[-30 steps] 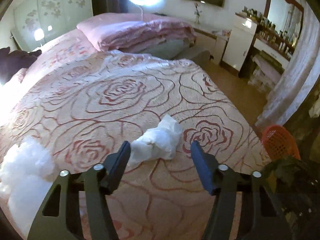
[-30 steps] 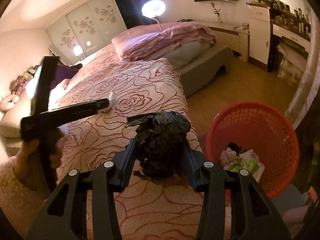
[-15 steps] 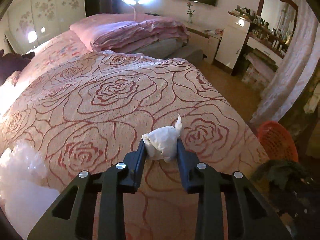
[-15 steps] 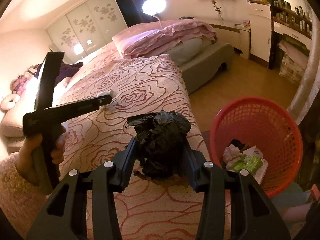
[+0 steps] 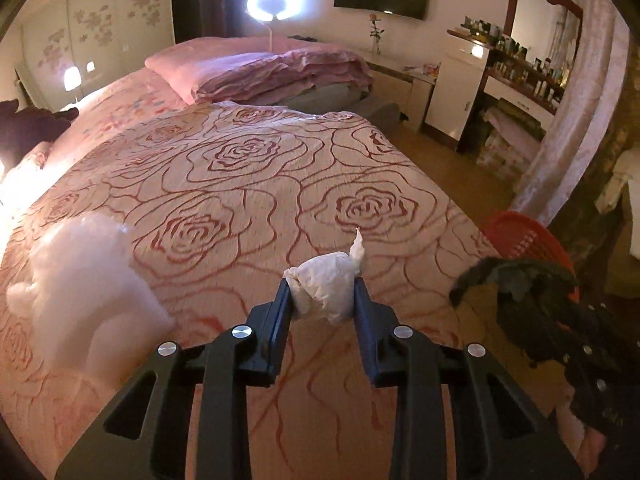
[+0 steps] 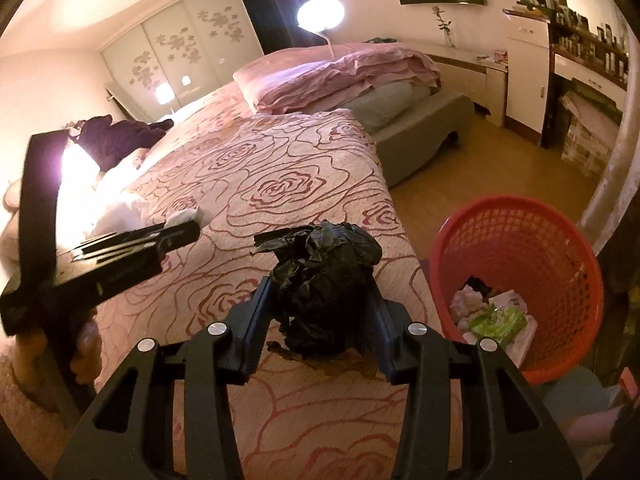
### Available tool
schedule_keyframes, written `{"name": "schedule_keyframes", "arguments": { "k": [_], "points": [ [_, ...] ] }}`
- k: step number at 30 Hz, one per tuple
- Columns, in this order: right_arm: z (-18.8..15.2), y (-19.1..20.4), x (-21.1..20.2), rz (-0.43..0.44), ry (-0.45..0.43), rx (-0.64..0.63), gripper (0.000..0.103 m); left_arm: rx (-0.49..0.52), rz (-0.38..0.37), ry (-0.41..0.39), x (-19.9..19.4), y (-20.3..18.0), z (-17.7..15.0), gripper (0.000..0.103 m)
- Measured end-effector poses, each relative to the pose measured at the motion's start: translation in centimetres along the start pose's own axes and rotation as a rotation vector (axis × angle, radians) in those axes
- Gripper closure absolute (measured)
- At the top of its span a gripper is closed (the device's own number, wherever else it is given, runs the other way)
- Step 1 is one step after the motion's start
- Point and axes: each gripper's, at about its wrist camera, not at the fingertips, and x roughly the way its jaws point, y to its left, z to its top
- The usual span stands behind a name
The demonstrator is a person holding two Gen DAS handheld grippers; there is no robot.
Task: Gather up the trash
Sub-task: 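Carry the white tissue and black bag over the red basket with both grippers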
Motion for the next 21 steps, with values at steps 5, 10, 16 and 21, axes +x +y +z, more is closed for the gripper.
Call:
{"name": "schedule_keyframes", "arguments": {
  "k": [5, 10, 16, 21],
  "points": [
    [-0.6, 0.5, -0.7, 0.016, 0.005, -0.012, 0.06, 0.009, 0.005, -0.014, -1.6, -0.3, -1.7, 0.074],
    [-1.8, 1.3, -1.1, 0.03, 0.025, -0.038, 0.06, 0.006, 0.015, -0.017, -2.4, -0.1, -2.9, 0.074],
    [-2.6, 2.1, -1.3, 0.011, 0.037, -0.072, 0.057, 0.002, 0.015, -0.011, -2.8, -0.1, -3.9, 0.074],
    [-2.8, 2.7, -1.3, -0.053, 0.019, -0.114, 0.042, -0.004, 0.018, -0.009, -2.8, 0.1, -4.4, 0.074]
  ]
}}
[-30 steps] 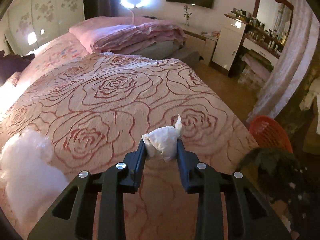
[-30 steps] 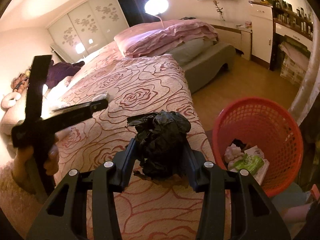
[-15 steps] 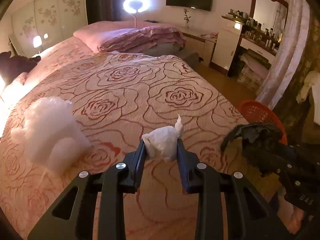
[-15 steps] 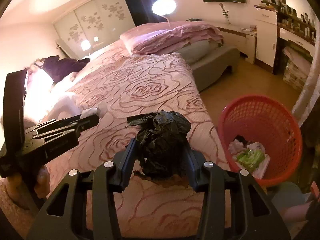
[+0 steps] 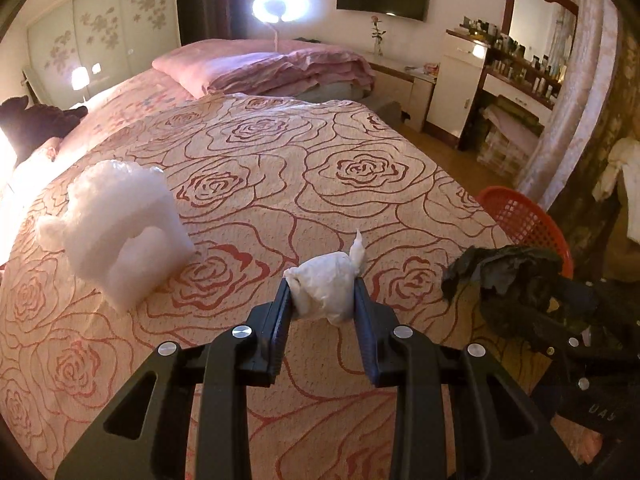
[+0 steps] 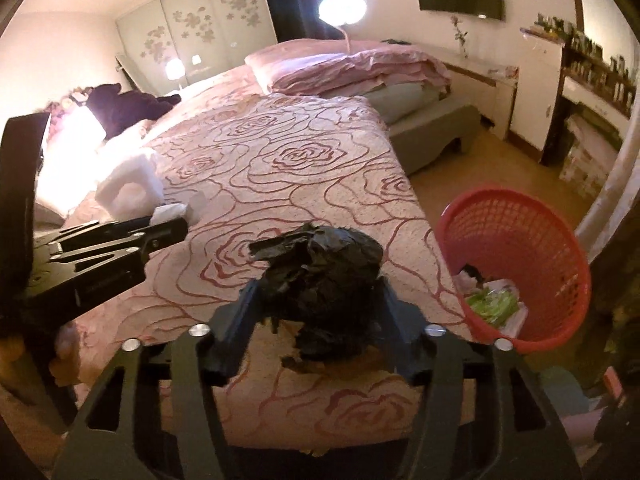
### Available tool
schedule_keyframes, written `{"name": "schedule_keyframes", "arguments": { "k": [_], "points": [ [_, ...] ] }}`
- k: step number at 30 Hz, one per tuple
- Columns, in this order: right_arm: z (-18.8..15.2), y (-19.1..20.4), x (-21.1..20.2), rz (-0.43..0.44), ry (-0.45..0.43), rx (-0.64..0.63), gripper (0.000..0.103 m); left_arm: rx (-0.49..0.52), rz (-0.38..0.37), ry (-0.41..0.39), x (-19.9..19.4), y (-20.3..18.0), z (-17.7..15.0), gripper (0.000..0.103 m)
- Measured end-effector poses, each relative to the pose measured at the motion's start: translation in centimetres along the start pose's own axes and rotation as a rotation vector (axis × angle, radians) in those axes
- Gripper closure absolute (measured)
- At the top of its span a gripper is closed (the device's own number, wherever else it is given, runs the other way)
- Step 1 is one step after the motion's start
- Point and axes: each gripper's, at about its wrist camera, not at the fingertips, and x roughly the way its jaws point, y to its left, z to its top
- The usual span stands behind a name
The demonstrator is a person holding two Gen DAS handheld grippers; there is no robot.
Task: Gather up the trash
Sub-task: 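Carry the white tissue and black bag over the red basket with both grippers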
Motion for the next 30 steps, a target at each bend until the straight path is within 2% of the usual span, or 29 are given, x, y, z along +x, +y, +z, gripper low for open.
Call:
{"name": "schedule_keyframes", "arguments": {
  "k": [8, 14, 15, 23, 30],
  "points": [
    [-0.1, 0.1, 0.8, -0.025, 0.008, -0.022, 0.041, -0.002, -0.001, 0.008, 0.3, 0.2, -0.2, 0.074],
    [-0.1, 0.4, 1.2, -0.005, 0.013, -0.026, 0.057, 0.003, -0.001, 0.01, 0.5, 0.0, -0.3, 0.074],
    [-0.1, 0.3, 1.3, 0.001, 0.016, -0.025, 0.064, 0.004, 0.0, 0.01, 0.5, 0.0, -0.4, 0.074],
    [0.1, 0.0, 0.7, 0.026, 0.002, 0.005, 0.069, 0.009, -0.004, 0.002, 0.3, -0.2, -0.5, 0.074],
    [0.5, -0.6, -0.3, 0.025, -0.032, 0.021, 0.069, 0.014, -0.007, -0.011, -0.2, -0.5, -0.3, 0.074]
  ]
}}
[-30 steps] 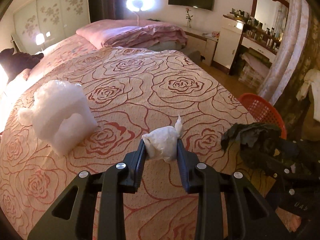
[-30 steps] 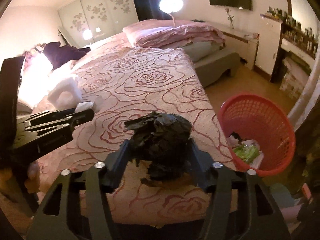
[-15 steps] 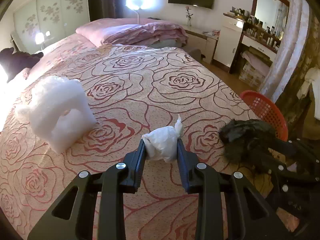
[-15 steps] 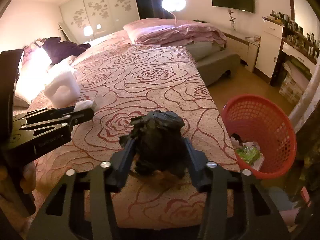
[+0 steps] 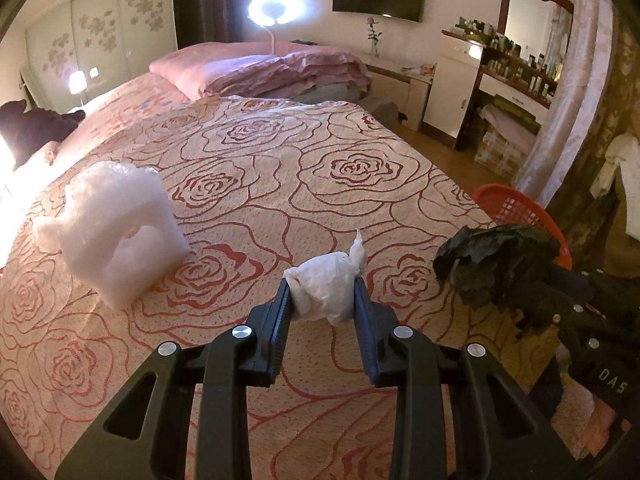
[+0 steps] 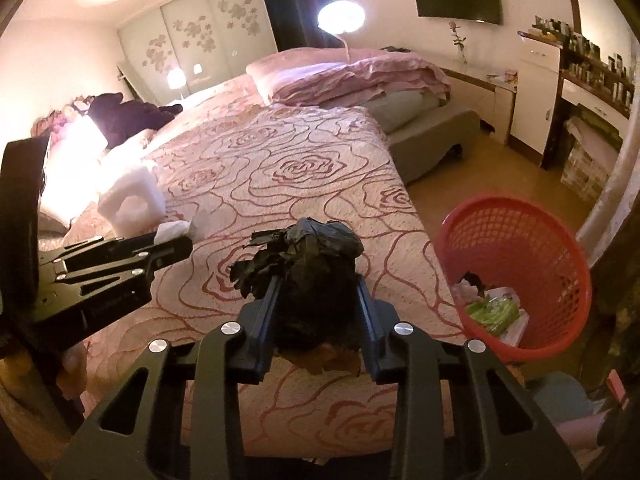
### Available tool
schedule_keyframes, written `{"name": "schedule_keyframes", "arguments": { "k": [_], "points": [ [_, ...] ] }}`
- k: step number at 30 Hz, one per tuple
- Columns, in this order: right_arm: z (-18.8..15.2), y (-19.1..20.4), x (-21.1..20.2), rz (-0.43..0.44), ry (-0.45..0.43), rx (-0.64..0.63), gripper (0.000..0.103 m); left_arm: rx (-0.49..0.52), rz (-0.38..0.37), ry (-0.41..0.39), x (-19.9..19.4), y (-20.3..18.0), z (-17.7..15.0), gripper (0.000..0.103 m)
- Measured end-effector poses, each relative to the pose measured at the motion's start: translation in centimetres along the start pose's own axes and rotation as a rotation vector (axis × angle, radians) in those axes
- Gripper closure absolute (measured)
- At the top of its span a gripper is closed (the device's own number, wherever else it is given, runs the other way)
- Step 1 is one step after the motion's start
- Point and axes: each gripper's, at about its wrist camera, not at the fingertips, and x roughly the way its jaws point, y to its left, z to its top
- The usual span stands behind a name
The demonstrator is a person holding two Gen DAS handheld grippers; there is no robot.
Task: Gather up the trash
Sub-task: 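Carry the white tissue and black bag over the red basket with both grippers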
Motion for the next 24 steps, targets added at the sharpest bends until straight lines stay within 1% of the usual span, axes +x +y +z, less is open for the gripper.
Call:
{"name": "schedule_keyframes", "arguments": {
  "k": [12, 24],
  "points": [
    [0.7, -1.7, -1.6, -0.026, -0.049, 0.038, 0.069, 0.032, -0.015, -0.025, -0.8, -1.3, 0.5, 0.074],
    [1.0, -5.0, -3.0, -0.08, -0.094, 0.11, 0.069, 0.077, -0.039, -0.031, -0.3, -3.4, 1.5, 0.074]
  ]
}}
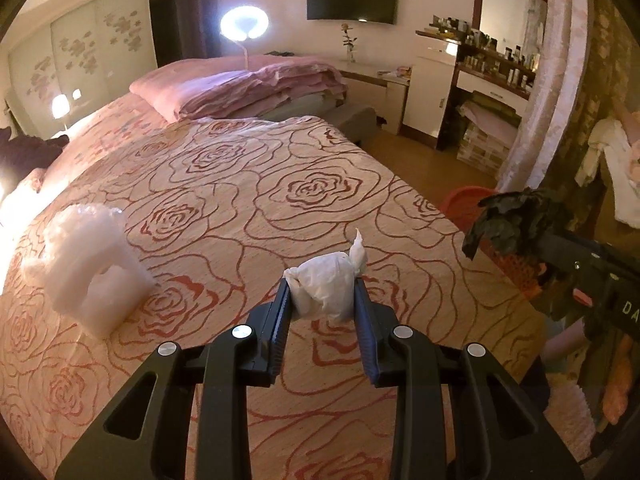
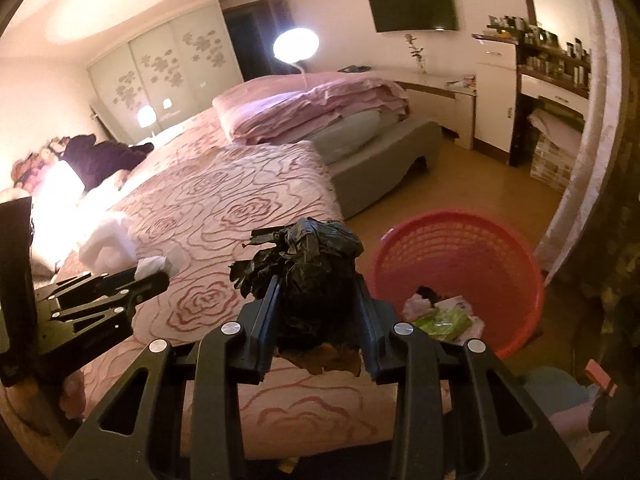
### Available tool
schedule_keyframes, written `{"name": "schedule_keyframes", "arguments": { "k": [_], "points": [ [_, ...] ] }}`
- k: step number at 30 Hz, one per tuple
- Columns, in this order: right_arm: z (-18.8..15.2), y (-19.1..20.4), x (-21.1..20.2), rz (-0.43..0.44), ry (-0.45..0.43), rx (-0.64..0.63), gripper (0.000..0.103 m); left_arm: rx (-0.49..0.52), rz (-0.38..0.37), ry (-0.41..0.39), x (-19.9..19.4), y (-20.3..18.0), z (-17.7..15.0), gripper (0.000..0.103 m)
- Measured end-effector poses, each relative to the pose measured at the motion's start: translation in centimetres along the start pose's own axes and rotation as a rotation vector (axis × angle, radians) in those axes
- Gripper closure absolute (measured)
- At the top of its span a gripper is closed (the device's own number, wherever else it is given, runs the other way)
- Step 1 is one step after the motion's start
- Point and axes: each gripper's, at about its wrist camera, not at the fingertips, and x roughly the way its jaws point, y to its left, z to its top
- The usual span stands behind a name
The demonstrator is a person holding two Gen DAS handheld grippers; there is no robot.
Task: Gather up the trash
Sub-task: 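Carry the white tissue and black bag over the red basket with both grippers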
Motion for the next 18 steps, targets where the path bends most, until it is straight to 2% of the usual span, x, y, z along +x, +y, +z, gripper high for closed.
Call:
{"name": "schedule_keyframes", "arguments": {
  "k": [18],
  "points": [
    [0.2, -6.8, -1.1, -0.122, -0.043, 0.099, 0.069, 0.084, -0.064, 0.003, 2.0, -4.1, 2.3, 0.074]
  ]
}}
